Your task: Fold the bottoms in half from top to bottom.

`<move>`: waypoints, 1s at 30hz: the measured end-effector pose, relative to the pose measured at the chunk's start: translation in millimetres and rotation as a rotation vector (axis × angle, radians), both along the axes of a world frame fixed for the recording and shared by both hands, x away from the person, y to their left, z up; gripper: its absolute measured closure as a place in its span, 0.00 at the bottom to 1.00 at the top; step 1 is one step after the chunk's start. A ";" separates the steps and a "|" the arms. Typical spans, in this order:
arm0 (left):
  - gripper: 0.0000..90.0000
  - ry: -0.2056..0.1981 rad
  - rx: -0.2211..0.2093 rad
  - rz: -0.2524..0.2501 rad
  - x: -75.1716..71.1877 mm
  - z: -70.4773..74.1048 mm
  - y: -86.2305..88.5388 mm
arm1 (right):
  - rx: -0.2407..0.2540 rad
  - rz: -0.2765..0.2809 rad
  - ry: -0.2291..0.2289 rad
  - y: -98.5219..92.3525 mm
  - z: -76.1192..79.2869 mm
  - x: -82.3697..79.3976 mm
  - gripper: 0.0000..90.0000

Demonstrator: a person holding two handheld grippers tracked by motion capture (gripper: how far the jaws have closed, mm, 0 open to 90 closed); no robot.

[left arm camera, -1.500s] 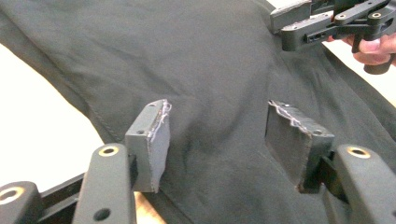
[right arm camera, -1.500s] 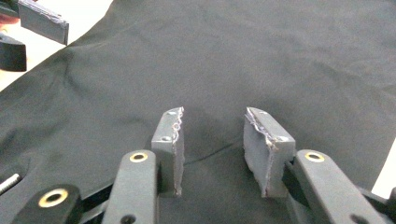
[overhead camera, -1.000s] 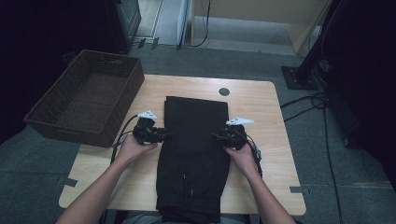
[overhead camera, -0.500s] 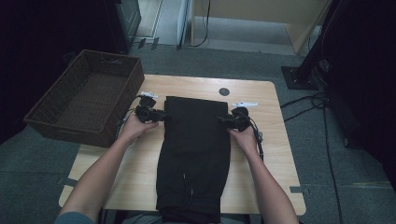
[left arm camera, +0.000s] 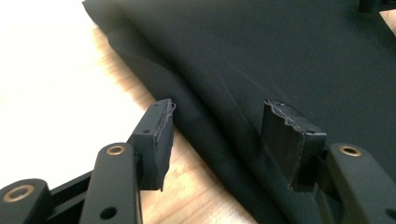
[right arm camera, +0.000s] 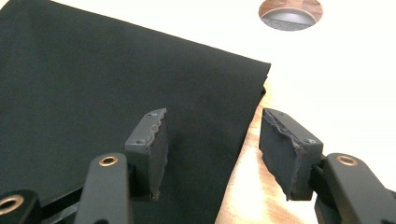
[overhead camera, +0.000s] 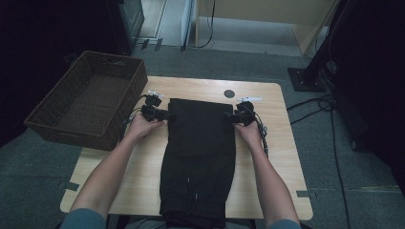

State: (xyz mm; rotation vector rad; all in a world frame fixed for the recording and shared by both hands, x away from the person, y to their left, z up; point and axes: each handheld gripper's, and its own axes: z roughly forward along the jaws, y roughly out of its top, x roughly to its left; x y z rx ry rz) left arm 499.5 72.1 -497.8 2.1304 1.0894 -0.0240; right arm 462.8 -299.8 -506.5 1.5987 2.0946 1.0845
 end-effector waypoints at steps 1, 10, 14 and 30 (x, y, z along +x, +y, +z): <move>0.45 0.001 0.004 0.000 0.3 -1.4 -0.8 | 0.004 -0.007 0.003 0.1 -1.8 0.7 0.46; 0.43 -0.012 -0.017 0.002 -0.6 -5.6 -13.9 | 0.009 0.006 -0.015 17.9 -9.3 3.7 0.47; 0.54 0.000 -0.030 -0.014 -2.5 -6.7 -20.4 | 0.024 0.045 -0.007 30.5 -8.8 6.1 0.54; 0.91 -0.190 -0.085 -0.028 4.7 70.6 -30.1 | 0.086 0.070 -0.137 26.8 68.8 11.8 0.94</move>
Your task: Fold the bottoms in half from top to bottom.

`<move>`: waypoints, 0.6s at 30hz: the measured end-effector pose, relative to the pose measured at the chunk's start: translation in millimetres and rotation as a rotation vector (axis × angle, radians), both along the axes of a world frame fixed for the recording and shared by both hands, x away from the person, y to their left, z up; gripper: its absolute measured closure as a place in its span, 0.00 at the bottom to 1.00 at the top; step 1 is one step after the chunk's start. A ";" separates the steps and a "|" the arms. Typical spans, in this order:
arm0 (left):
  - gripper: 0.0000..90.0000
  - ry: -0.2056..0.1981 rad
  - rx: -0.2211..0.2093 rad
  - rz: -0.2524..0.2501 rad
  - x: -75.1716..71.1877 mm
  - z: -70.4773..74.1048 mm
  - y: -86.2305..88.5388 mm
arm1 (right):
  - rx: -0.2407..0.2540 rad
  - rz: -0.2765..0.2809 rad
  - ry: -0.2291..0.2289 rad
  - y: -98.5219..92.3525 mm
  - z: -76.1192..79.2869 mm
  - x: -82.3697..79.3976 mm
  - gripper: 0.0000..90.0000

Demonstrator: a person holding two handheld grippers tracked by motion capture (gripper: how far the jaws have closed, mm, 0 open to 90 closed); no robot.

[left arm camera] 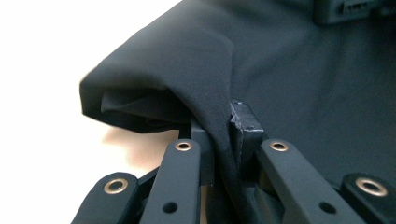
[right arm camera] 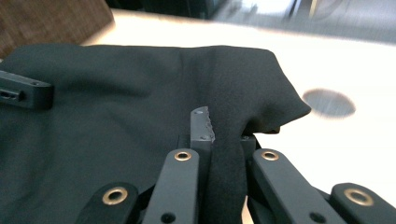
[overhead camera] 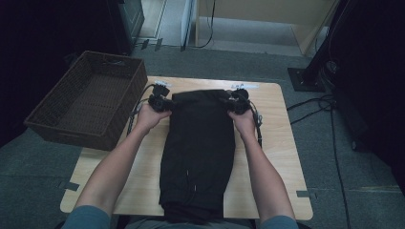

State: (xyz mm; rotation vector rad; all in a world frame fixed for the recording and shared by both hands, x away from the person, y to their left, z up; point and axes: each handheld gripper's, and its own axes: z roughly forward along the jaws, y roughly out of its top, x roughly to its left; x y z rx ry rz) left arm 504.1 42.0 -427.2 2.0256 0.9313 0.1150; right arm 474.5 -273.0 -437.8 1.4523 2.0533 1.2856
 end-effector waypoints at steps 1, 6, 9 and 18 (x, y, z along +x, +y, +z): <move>0.91 -0.034 0.005 0.001 -0.4 8.6 -0.1 | 0.004 -0.006 -0.024 -0.1 11.6 0.1 0.94; 0.91 -0.052 -0.012 -0.010 -10.8 18.8 7.9 | -0.014 -0.004 -0.070 0.0 30.5 -9.3 0.94; 0.91 -0.040 -0.012 -0.034 -28.4 15.6 12.3 | -0.017 0.018 -0.069 1.0 25.6 -25.2 0.94; 0.90 0.003 -0.014 -0.112 -103.9 -4.8 29.2 | 0.010 0.117 -0.046 2.4 12.1 -103.8 0.93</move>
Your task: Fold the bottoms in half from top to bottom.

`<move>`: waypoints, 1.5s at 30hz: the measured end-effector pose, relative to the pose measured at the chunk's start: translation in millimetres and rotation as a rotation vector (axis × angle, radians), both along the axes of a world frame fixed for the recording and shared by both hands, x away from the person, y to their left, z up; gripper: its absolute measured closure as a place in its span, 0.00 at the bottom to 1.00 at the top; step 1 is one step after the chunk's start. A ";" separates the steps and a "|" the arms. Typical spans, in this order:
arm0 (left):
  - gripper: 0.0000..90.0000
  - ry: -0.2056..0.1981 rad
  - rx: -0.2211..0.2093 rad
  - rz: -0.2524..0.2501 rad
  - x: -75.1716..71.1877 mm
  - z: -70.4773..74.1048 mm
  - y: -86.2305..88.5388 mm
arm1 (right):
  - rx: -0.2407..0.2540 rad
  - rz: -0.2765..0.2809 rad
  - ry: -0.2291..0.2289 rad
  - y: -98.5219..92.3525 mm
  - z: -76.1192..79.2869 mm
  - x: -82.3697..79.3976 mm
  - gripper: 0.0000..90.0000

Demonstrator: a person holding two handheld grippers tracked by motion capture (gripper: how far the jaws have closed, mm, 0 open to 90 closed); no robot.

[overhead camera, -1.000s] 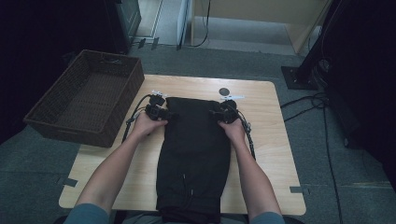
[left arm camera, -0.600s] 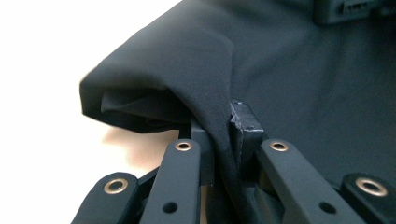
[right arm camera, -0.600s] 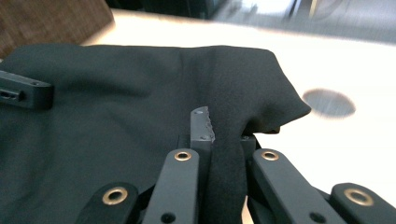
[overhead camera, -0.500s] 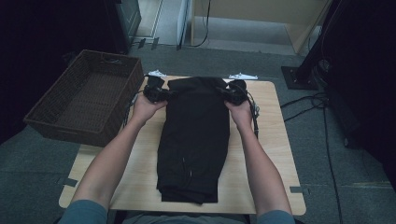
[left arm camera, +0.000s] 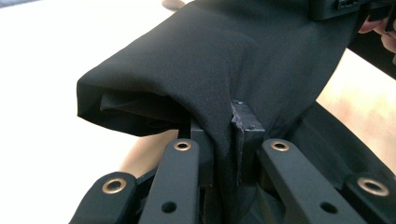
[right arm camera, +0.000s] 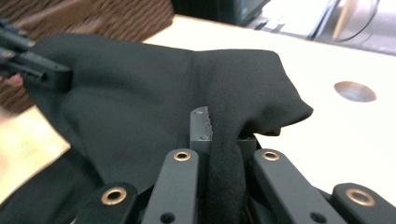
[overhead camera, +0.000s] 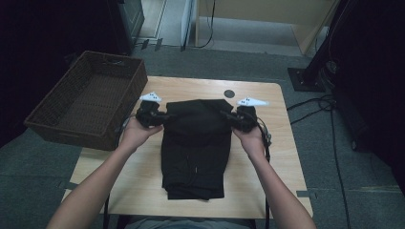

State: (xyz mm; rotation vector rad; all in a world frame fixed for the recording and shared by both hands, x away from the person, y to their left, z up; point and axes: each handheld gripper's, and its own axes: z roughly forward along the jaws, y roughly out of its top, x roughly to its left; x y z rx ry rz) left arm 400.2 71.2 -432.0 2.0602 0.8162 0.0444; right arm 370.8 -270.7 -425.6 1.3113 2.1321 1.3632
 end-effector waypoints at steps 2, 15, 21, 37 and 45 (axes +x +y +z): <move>0.90 0.012 0.007 -0.009 -14.7 -11.3 3.9 | 0.000 0.014 0.022 2.4 -11.1 -16.4 0.93; 0.89 0.114 0.098 -0.014 -26.4 -71.2 -2.4 | -0.094 0.035 0.172 14.3 -80.0 -37.3 0.93; 0.89 0.094 0.088 0.022 7.7 -73.4 -13.5 | -0.067 -0.028 0.151 6.0 -86.1 -12.8 0.93; 0.88 -0.003 0.035 0.082 25.0 -32.4 -18.8 | -0.017 -0.096 0.057 -0.7 -46.2 11.5 0.92; 0.78 0.120 0.055 0.039 9.8 -52.1 -8.9 | -0.017 -0.052 0.126 -5.8 -58.9 -7.7 0.88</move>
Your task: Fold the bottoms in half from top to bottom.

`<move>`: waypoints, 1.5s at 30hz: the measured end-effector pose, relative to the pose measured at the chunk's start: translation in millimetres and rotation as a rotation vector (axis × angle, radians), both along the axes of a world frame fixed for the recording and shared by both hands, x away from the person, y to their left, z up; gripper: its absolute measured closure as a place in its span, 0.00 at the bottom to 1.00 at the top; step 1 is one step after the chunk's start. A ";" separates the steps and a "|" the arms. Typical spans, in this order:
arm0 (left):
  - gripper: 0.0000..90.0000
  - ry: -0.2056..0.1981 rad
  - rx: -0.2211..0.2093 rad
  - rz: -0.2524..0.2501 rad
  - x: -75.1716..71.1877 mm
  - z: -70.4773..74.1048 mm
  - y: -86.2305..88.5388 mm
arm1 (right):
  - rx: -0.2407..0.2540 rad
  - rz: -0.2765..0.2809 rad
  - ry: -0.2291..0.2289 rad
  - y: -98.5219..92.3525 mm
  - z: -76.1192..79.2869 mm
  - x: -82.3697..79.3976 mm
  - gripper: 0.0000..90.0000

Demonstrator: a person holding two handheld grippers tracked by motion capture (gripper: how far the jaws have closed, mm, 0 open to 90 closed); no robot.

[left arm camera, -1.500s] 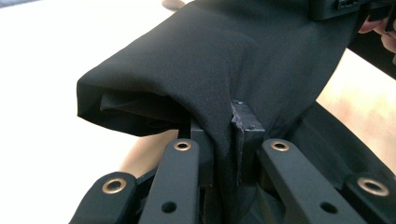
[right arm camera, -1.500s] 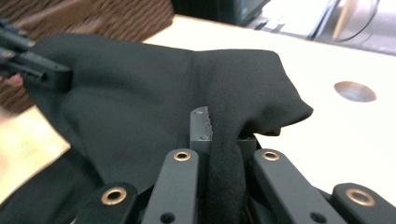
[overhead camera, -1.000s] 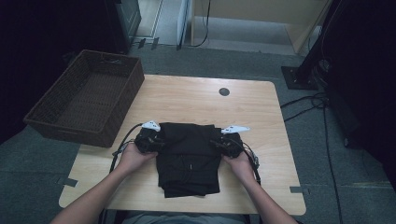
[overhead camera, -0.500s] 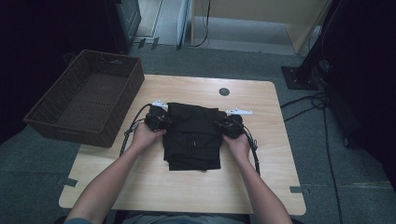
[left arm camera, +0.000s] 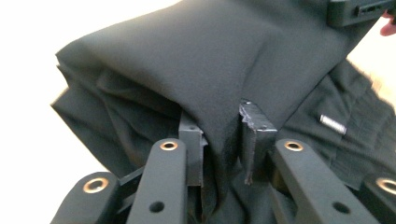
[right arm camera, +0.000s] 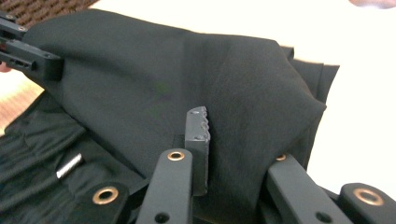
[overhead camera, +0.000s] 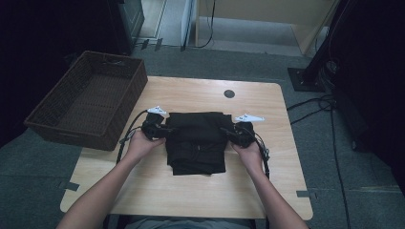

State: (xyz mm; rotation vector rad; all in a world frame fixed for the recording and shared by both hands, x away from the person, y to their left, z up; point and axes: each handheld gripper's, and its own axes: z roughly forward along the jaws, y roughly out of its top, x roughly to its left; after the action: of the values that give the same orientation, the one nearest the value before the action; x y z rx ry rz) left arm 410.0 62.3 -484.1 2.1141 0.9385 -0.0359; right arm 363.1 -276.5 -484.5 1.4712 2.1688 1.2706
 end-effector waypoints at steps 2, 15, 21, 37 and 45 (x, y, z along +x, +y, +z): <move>0.71 0.027 0.001 -0.005 -0.6 -2.7 2.1 | -0.002 0.004 0.021 -1.8 -4.5 -0.7 0.81; 0.50 -0.018 -0.032 0.047 6.1 30.5 36.5 | 0.033 -0.036 -0.056 -39.9 17.5 0.4 0.58; 0.49 -0.021 -0.026 0.056 36.5 31.9 23.3 | 0.066 -0.019 -0.053 -35.3 21.4 29.2 0.56; 0.54 0.031 -0.027 0.020 64.0 1.8 -3.8 | 0.032 0.045 0.045 -7.2 -14.6 58.7 0.65; 0.96 0.034 0.022 -0.064 55.8 2.4 -12.6 | -0.002 0.087 0.032 2.0 -11.8 51.6 0.89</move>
State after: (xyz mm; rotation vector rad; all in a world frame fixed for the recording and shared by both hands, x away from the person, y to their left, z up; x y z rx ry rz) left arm 465.9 49.7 -481.7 2.1695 0.8946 -0.0950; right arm 414.7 -274.5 -496.3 1.4197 2.2770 1.2807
